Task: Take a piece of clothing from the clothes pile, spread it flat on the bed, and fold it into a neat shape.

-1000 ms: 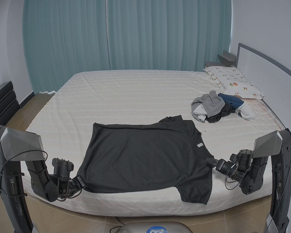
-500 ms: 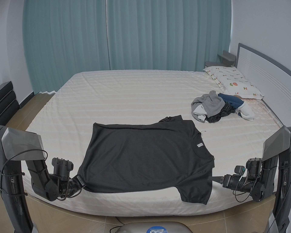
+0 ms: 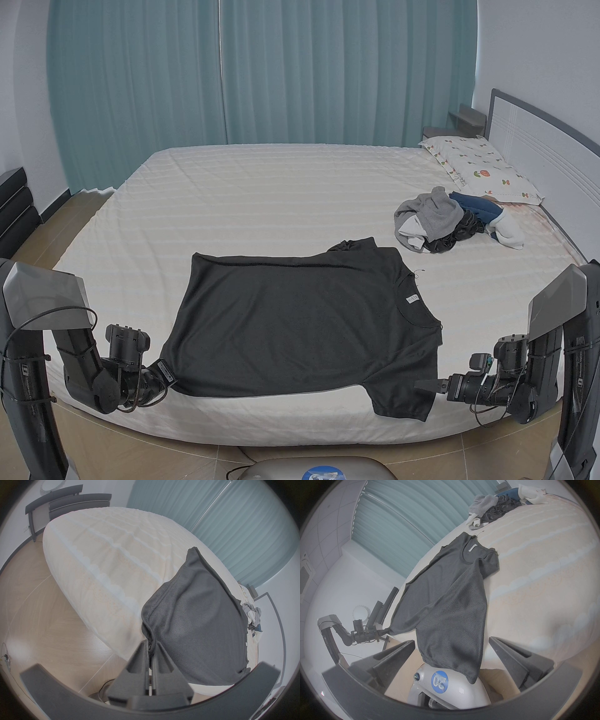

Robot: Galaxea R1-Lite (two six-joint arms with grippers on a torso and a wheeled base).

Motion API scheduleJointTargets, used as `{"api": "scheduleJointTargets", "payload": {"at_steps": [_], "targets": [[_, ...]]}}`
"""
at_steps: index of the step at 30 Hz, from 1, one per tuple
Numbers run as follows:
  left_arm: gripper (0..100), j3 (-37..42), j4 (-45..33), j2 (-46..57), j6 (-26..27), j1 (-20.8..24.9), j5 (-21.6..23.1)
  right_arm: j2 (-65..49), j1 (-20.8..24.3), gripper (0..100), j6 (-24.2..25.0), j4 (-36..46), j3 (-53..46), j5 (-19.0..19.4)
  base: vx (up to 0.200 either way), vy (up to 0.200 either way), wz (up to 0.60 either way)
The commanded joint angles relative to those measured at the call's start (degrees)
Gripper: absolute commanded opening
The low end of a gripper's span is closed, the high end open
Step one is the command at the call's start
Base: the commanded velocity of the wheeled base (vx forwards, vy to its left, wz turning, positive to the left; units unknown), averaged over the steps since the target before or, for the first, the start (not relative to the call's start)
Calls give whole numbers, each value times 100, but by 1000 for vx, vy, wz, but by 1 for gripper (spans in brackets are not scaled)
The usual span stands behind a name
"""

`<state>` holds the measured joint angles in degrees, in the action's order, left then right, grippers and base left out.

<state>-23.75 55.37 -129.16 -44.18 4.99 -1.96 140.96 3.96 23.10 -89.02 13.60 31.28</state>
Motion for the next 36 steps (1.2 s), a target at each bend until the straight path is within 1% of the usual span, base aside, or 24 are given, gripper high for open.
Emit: {"api": "scheduleJointTargets", "payload": {"at_steps": [1,3,6,14,15,16,18,19,25,27,30,31,33,36], "targets": [[0,-16,0,-4,-3,2,-6,98,78,100,37,-54,160,-8,0,0,0],[0,-7,0,-4,-3,2,-6,142,105,100,37,-54,204,-34,0,0,0],[0,-7,0,-4,-3,2,-6,195,131,100,37,-54,345,-184,0,0,0],[0,-7,0,14,-3,2,-6,248,175,100,37,-54,389,-219,0,0,0],[0,-7,0,14,-3,2,-6,257,184,0,28,-63,389,-254,0,0,0],[0,-7,0,14,-3,2,-6,257,184,0,19,-54,380,-280,0,0,0],[0,-7,0,-4,-3,-6,-6,274,184,0,-43,-54,353,-544,0,0,0],[0,-7,0,-4,-3,-6,-6,274,184,0,-43,-54,336,-579,0,0,0],[0,2,0,5,-3,-15,-6,151,131,0,-95,-54,46,-614,0,0,0],[0,2,9,22,6,-42,-6,54,26,0,-227,-54,-165,-614,0,0,0],[0,2,9,22,15,-50,-6,19,-36,0,-262,-63,-244,-570,0,0,0],[0,28,9,31,23,-103,3,-209,-141,0,-289,-54,-429,-430,0,0,0],[0,37,9,40,32,-103,3,-359,-185,0,-289,-54,-534,-254,0,0,0],[0,72,9,84,58,-129,-6,-587,-256,0,-315,-54,-763,-96,0,0,0]]}}
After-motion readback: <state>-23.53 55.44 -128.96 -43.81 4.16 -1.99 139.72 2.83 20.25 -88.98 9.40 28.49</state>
